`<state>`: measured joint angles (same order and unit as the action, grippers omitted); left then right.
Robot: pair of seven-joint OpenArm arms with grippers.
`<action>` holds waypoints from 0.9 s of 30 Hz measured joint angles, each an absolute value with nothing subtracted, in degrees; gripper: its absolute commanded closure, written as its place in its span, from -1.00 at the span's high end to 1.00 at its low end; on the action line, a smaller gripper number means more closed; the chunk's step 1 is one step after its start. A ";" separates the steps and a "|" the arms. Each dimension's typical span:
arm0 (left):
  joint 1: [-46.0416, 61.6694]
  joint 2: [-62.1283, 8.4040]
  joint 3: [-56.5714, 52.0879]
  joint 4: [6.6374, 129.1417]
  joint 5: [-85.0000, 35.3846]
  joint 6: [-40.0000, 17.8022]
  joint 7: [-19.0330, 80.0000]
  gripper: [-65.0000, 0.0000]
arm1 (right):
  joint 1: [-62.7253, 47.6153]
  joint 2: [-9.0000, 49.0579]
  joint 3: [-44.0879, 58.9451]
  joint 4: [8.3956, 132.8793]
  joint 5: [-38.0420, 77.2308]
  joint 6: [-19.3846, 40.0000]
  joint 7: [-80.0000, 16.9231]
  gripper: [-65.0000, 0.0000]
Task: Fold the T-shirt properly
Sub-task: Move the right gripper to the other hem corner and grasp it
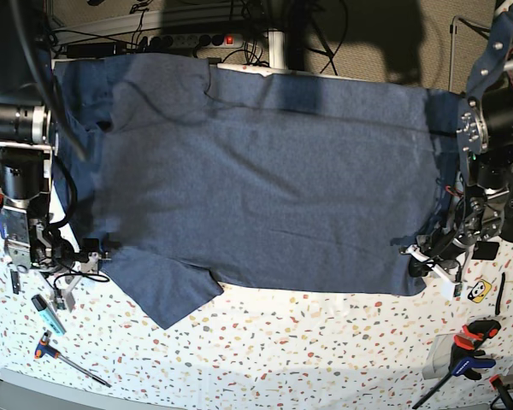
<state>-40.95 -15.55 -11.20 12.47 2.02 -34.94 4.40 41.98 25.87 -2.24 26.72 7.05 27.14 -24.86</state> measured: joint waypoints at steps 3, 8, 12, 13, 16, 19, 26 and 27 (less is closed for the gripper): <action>-40.95 -15.53 -11.20 12.47 2.07 -34.94 4.40 -1.00 | 42.72 25.02 -2.24 25.02 5.91 27.14 -23.79 0.09; -40.93 -15.53 -11.20 12.47 2.04 -34.94 4.40 -1.00 | 42.74 24.14 -2.13 22.74 3.20 27.14 -22.31 0.09; -40.93 -15.53 -11.20 12.47 2.09 -34.94 4.40 -1.00 | 42.96 24.01 -2.00 22.24 1.61 27.14 -21.89 0.08; -40.93 -15.53 -11.20 12.47 2.09 -34.94 4.40 -1.00 | 42.98 24.01 -1.98 22.24 1.37 27.11 -21.91 0.08; -40.93 -15.53 -11.20 12.47 2.09 -34.94 4.40 -1.00 | 42.98 23.99 -1.98 22.24 0.71 27.16 -21.91 0.07; -40.93 -15.53 -11.20 12.47 2.09 -34.94 4.40 -1.00 | 42.98 23.94 -1.98 22.24 0.73 27.33 -21.91 -0.16; -40.93 -15.53 -11.20 12.47 2.09 -34.94 4.40 -1.00 | 42.83 23.66 -1.98 22.22 0.54 27.40 -20.34 -0.92; -40.93 -15.53 -11.20 12.47 2.09 -34.94 4.14 -1.00 | 42.81 23.66 -1.98 22.15 0.49 27.27 -19.38 -1.00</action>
